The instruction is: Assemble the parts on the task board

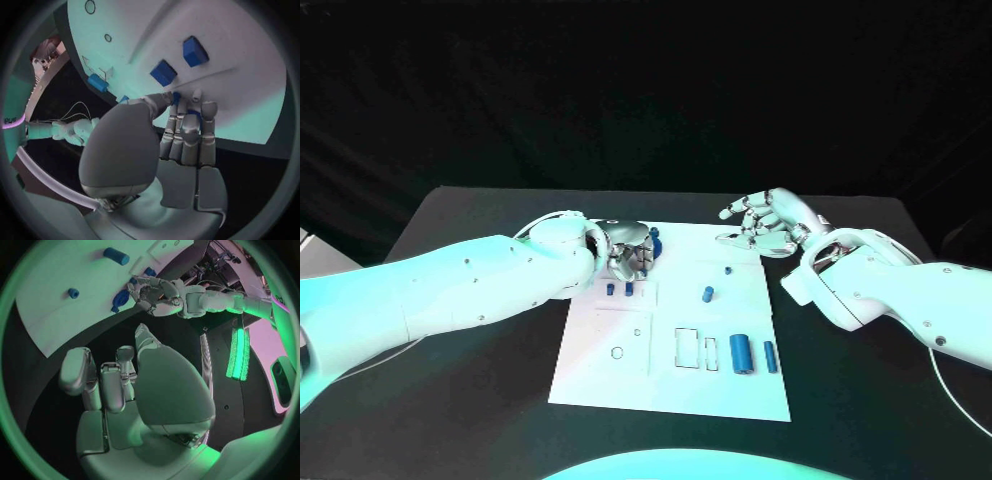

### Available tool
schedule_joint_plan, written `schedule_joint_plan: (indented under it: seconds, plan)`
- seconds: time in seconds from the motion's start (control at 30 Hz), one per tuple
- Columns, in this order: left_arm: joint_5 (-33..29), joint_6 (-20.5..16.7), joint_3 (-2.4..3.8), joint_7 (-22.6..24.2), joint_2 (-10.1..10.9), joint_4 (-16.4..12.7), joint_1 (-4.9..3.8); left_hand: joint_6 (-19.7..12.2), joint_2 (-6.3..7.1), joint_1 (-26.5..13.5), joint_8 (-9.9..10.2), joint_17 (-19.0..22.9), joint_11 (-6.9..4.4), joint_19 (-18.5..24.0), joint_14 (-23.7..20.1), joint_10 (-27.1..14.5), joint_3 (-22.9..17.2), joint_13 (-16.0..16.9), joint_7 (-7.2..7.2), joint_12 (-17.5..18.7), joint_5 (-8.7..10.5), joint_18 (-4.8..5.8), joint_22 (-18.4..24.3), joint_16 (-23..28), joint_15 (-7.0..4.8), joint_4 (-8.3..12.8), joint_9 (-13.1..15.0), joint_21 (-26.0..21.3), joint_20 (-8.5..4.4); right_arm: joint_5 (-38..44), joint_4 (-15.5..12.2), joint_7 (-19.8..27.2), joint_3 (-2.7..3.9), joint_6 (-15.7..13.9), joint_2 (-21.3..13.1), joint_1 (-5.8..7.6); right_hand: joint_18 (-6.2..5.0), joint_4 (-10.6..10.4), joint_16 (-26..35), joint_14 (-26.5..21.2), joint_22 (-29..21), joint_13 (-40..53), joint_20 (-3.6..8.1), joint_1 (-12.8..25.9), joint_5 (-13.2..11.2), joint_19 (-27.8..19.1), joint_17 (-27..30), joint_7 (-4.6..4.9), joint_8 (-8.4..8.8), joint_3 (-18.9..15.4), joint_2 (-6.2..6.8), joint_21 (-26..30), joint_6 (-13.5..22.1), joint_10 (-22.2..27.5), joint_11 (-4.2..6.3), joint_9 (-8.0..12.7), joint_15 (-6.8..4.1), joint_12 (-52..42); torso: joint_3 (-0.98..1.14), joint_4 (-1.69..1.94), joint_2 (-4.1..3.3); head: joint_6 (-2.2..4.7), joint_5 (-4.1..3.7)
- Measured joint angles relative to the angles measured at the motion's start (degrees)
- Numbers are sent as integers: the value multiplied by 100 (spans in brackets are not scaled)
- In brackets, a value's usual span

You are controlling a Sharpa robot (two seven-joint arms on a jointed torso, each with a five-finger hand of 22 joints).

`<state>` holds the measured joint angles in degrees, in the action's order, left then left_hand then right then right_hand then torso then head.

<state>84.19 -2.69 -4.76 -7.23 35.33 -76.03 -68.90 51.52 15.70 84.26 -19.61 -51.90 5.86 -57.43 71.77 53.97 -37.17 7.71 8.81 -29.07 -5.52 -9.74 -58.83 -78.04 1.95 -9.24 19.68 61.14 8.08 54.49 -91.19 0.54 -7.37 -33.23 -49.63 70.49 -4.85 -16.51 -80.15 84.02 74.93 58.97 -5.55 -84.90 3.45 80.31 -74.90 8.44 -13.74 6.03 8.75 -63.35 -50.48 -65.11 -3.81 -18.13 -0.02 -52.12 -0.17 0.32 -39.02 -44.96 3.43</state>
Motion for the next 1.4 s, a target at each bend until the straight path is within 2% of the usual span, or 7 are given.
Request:
schedule_joint_plan:
  seconds: [0.07,0.2,0.33,0.77,0.9,1.17,1.4]
  plan:
    - [-10,0,1,5,0,7,0,2,-23,-23,0,-15,21,0,0,37,-27,-40,2,13,0,0,-27,-33,0,27,0,31,0,0,-2,-1,0,0,-1,0,0,0,0,0,0,0,0,0,0,0,0,0,0,0,0,0,0,0,0,0,0,0,0,1,0,3,0]
    - [-23,-16,2,22,-5,22,2,230,-130,25,0,-250,-51,-161,196,313,-110,-68,-20,101,0,1,-209,-167,-37,179,38,232,-28,0,-3,-2,0,0,-3,0,0,0,0,0,0,0,0,0,0,0,0,0,0,0,0,0,0,-1,0,0,0,0,0,1,1,5,-3]
    - [-34,-79,-4,53,-8,39,13,407,-200,32,-38,-483,-112,-362,392,564,-172,-24,-59,183,1,94,-424,-266,-104,334,73,459,-91,1,-3,-3,0,0,-4,0,0,0,0,0,-1,-18,0,0,0,0,0,-1,-15,0,0,0,1,-1,-1,-3,0,0,0,1,3,8,-7]
    - [-126,-405,-8,206,53,33,43,471,-242,1,-14,-553,-136,-483,482,708,-256,-33,-62,381,20,95,-604,-294,-113,450,101,625,-131,2,1,-3,0,0,4,0,0,0,0,0,-2,-31,0,0,0,0,1,-1,-23,0,0,0,1,-4,-3,-5,0,0,-4,4,7,45,3]
    - [-199,-485,48,261,192,-113,44,471,-242,1,13,-552,-124,-483,481,720,-267,-34,-62,415,20,95,-604,-294,-113,460,108,625,-131,2,4,-3,0,0,4,0,0,0,0,0,-2,-31,0,0,0,0,1,-2,-23,0,0,0,2,-2,-1,-4,0,0,-5,4,7,62,7]
    - [-487,-511,258,339,615,-507,26,503,-235,-54,22,-571,-135,-483,521,749,-267,-34,-54,463,20,95,-628,-294,-112,460,108,648,-131,2,9,-2,1,0,-8,0,1,0,0,0,-2,-55,0,0,0,0,1,12,-23,0,0,27,-12,11,12,-4,0,32,-2,10,12,60,2]
    - [-670,-434,306,349,889,-639,8,512,-234,-53,22,-571,-134,-501,522,790,-267,-35,-63,496,21,94,-644,-294,-113,492,116,671,-112,2,11,-2,1,0,-23,0,1,0,0,0,-3,-76,0,0,0,0,1,13,-23,0,0,27,-13,11,12,-4,0,54,0,11,12,65,15]
